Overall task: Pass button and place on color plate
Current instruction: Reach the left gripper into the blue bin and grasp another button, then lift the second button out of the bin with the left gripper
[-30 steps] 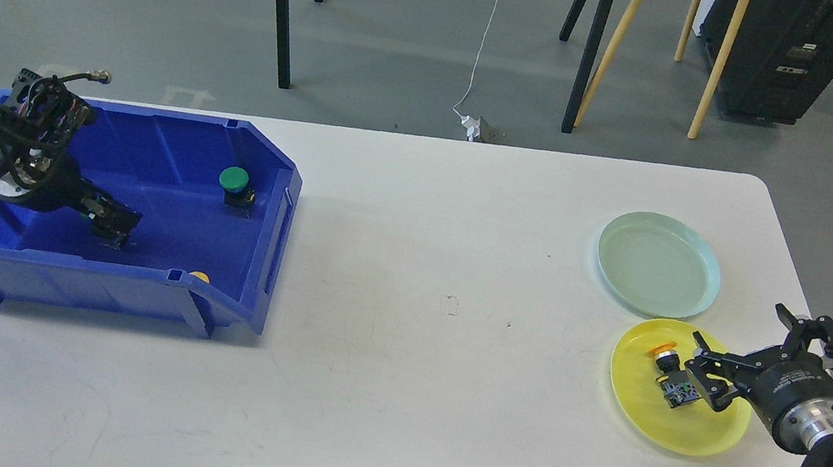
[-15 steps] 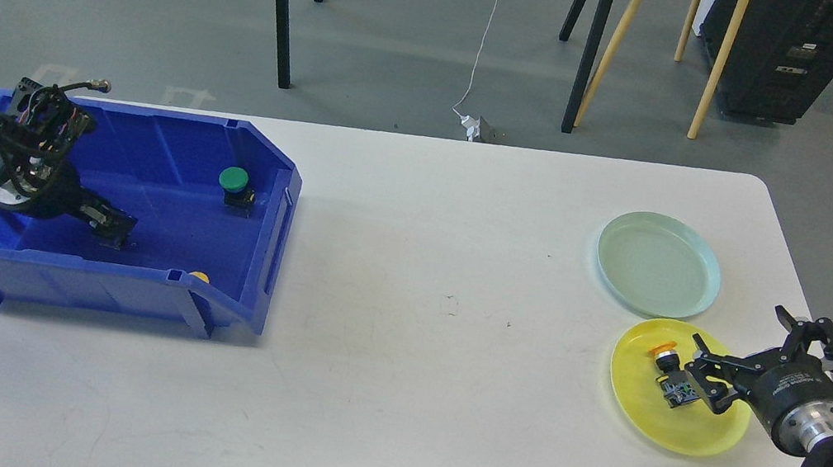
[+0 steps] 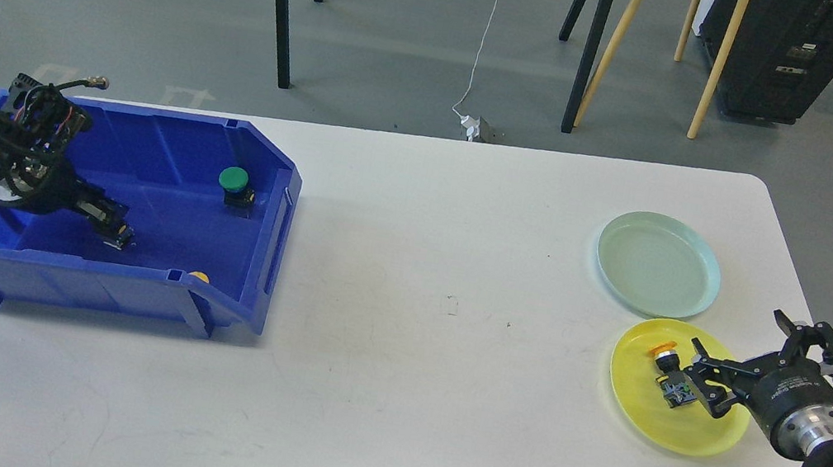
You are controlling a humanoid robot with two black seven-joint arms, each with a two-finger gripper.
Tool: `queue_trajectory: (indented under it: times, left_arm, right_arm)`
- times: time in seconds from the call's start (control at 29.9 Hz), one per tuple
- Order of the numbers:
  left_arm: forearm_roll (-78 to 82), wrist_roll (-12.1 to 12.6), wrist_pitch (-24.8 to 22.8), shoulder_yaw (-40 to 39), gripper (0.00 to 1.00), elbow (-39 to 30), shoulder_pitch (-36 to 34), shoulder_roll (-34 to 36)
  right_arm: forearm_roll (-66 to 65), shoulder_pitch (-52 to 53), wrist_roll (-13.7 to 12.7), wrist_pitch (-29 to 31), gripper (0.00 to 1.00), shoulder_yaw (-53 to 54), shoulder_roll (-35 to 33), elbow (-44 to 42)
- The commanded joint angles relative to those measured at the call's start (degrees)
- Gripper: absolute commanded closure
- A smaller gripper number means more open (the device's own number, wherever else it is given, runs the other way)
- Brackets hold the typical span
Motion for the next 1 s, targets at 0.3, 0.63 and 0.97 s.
queue_trajectory:
  times: [0.3, 0.63, 0.97]
  left_arm:
    - [-0.52, -0.01, -1.37, -1.10, 0.94, -11.20, -5.11, 4.59]
    - [-0.78, -0.01, -9.95, -15.50, 0.94, -28.34, -10.39, 15.05]
    - [-12.19, -0.01, -9.95, -37.84, 0.94, -32.75, -7.41, 10.58]
  right_arm:
    - [-0.08, 0.18, 0.08, 0.00, 0.00, 0.53, 0.01, -0.02]
    - [-10.88, 0.17, 0.26, 0.00, 0.00, 0.35, 0.10, 0.16]
    - [-26.45, 0.44, 0.70, 2.89, 0.00, 1.41, -1.39, 0.16]
